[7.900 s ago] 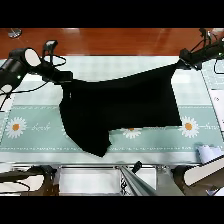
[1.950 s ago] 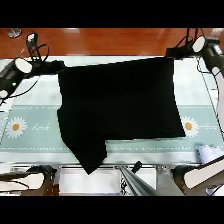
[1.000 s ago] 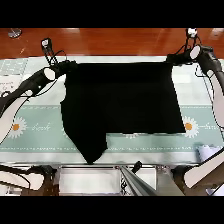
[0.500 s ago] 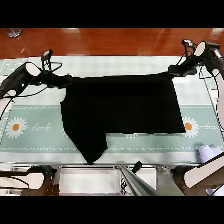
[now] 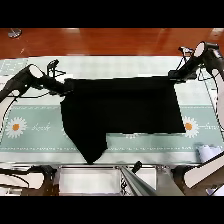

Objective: Fold the shirts.

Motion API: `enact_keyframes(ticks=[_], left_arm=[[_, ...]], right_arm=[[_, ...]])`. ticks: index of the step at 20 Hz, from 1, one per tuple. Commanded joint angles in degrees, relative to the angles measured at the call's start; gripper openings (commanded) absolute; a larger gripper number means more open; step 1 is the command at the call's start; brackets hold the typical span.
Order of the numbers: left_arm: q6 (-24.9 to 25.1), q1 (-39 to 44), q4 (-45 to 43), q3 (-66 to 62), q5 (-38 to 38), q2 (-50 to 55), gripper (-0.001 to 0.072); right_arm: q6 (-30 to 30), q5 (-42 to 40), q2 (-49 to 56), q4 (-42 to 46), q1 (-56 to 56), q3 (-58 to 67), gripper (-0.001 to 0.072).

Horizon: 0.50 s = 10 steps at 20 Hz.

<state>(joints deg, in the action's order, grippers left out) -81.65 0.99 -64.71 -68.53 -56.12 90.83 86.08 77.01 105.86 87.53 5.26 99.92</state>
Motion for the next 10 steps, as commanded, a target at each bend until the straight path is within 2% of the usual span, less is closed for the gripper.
enact_keyframes(ticks=[1, 2, 8, 9, 10], left_arm=[[0.0, -0.9, 0.0, -1.2, -5.7, -0.1, 0.0259], [0.0, -1.8, 0.0, -2.2, -8.8, -0.5, 0.0315], [0.2, -9.7, -5.7, -2.8, -19.1, -13.0, 0.0333], [0.2, -11.0, -6.3, -0.9, -20.5, -15.9, 0.0334], [0.4, -12.1, -6.2, 2.0, -21.6, -18.6, 0.0335]], right_arm=[[-1.3, 3.4, -0.3, 0.2, 0.1, 0.0, 0.0333], [-3.0, 5.7, -1.0, 0.8, 0.0, 0.1, 0.0352], [-3.6, 16.5, -11.0, 2.1, 6.6, -0.1, 0.0356], [-3.7, 17.6, -13.0, 1.4, 8.4, -1.1, 0.042], [-4.0, 17.9, -15.2, 0.5, 10.2, -3.0, 0.044]])
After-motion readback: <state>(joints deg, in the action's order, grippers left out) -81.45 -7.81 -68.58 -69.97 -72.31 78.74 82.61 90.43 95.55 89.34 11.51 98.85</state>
